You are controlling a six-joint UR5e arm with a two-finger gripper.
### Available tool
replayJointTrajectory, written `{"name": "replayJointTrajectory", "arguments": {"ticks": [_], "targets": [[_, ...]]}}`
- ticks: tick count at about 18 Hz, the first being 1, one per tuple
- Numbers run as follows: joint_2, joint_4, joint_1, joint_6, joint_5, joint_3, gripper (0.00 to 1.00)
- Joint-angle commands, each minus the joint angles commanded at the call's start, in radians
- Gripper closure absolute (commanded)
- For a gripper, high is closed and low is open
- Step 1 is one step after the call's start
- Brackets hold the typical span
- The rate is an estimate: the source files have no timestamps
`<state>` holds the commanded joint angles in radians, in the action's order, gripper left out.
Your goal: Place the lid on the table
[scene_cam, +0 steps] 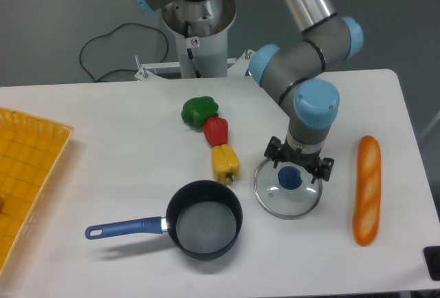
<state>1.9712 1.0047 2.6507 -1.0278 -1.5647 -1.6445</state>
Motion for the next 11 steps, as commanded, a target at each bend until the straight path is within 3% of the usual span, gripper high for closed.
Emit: {"name": "replayJointTrajectory", "arguments": {"ticks": [7,11], "targets": [[-0.051,0.003,0.005,-0.006,0.0,0.008,0.0],[-0.051,0.002,-0.008,-0.005,-0.005,0.026,0.0]]}}
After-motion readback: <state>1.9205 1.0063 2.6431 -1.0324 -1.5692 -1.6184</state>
